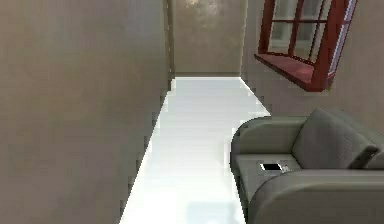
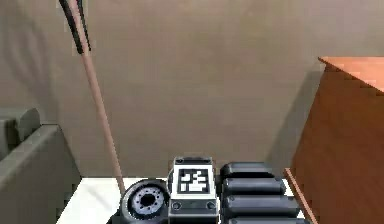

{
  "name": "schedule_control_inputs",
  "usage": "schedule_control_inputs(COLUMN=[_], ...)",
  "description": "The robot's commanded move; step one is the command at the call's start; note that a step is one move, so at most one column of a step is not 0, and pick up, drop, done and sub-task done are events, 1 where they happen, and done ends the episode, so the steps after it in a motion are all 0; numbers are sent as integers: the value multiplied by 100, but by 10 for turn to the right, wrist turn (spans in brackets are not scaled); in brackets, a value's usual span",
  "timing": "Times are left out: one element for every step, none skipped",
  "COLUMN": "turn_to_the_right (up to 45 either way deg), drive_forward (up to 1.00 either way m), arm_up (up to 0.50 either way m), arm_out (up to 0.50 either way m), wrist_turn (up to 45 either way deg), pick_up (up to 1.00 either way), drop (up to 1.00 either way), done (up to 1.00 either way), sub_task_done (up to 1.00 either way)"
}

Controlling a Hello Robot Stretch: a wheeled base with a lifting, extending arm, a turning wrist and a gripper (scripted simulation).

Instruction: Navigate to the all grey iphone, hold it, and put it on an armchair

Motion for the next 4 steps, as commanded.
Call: schedule_control_inputs(turn_to_the_right=[0, 60, 0, -450], drive_forward=[100, 0, 35, 0], arm_up=[0, 0, 0, 0], arm_out=[0, 0, 0, 0], wrist_turn=[0, 0, 0, 0], pick_up=[0, 0, 0, 0], drop=[0, 0, 0, 0], done=[0, 0, 0, 0], sub_task_done=[0, 0, 0, 0])
